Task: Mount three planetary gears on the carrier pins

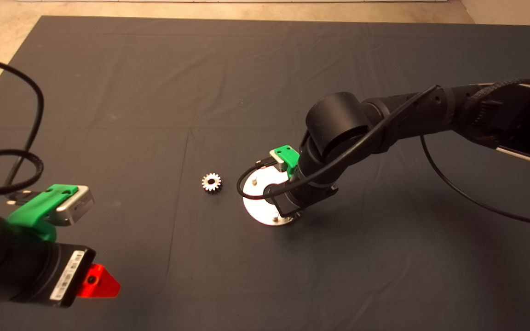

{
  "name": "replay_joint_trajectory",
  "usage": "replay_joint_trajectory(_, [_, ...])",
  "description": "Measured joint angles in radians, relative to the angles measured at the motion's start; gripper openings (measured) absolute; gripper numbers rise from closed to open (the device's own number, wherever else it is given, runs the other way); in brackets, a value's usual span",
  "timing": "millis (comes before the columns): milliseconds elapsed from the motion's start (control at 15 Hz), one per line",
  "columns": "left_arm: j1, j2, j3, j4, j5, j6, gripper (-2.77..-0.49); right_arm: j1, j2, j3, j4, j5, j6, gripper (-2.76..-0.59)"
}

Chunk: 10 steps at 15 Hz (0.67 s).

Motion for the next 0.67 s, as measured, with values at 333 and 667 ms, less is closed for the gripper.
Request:
replay_joint_trajectory(333, [0.0,0.0,0.0,0.0,0.0,0.0,-0.77,0.0,0.035,-0.031,0.005,-0.001,0.0,-2.26])
replay_joint_trajectory(667, [0.0,0.0,0.0,0.0,0.0,0.0,-0.77,0.0,0.072,-0.071,0.007,0.0,-0.001,-2.26])
